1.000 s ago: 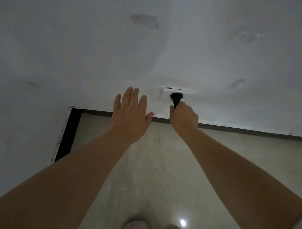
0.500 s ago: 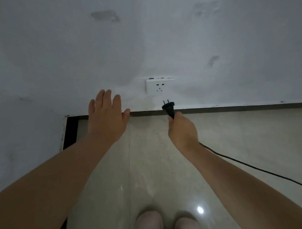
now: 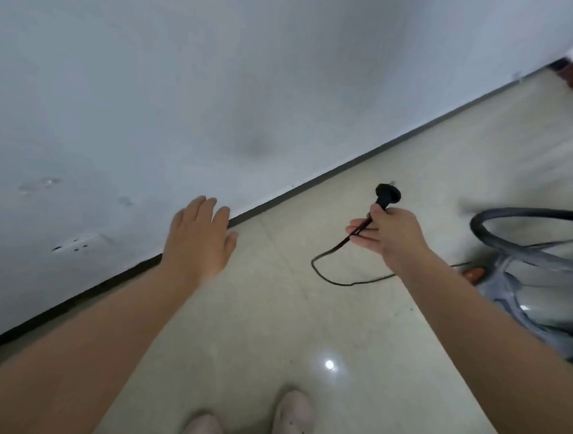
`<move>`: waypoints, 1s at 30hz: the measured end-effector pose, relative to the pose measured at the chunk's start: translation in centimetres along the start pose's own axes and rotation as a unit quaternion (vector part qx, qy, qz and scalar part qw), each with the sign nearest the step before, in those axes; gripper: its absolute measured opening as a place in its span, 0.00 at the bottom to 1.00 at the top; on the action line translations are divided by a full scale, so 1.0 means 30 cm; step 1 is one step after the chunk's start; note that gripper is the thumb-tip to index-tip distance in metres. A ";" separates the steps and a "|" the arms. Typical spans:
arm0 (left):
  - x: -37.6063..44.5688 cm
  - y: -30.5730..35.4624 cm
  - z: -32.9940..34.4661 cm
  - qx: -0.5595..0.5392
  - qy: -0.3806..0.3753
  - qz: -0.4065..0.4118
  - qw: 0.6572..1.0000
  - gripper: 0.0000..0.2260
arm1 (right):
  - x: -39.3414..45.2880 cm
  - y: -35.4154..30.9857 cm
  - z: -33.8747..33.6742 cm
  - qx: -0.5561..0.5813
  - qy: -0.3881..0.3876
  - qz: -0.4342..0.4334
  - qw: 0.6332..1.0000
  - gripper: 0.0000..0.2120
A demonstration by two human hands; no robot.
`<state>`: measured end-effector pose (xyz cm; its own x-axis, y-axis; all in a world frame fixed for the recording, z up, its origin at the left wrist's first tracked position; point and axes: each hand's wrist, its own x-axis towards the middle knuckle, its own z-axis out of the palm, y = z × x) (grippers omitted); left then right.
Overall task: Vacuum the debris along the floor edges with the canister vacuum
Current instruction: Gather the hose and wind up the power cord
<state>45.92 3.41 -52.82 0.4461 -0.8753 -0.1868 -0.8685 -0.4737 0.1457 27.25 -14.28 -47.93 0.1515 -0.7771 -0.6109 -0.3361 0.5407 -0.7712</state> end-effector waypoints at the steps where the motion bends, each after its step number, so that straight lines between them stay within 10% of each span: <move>1: 0.043 0.107 -0.044 -0.006 0.000 0.024 1.000 0.18 | -0.002 -0.053 -0.122 0.050 0.012 0.001 0.999 0.13; 8: 0.270 1.003 -0.156 -0.027 -0.142 0.213 0.966 0.24 | -0.044 -0.246 -0.948 0.356 0.053 0.016 0.933 0.14; 19: 0.500 2.068 -0.025 0.070 -0.239 0.249 0.936 0.16 | 0.004 -0.200 -2.131 0.455 0.245 0.026 0.856 0.14; 27: 0.845 2.354 -0.295 0.159 -0.172 0.300 0.925 0.16 | 0.368 -0.237 -2.255 0.030 0.223 0.196 0.954 0.06; 30: 1.009 2.477 -0.436 0.195 -0.123 0.368 0.901 0.17 | 0.503 -0.344 -2.275 -0.145 0.194 0.183 0.953 0.24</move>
<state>-2.30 -59.57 -34.93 -0.3017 -0.8679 -0.3947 -0.9407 0.3384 -0.0252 -30.46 -53.57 -36.95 -0.3606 -0.6452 -0.6736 -0.5523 0.7297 -0.4032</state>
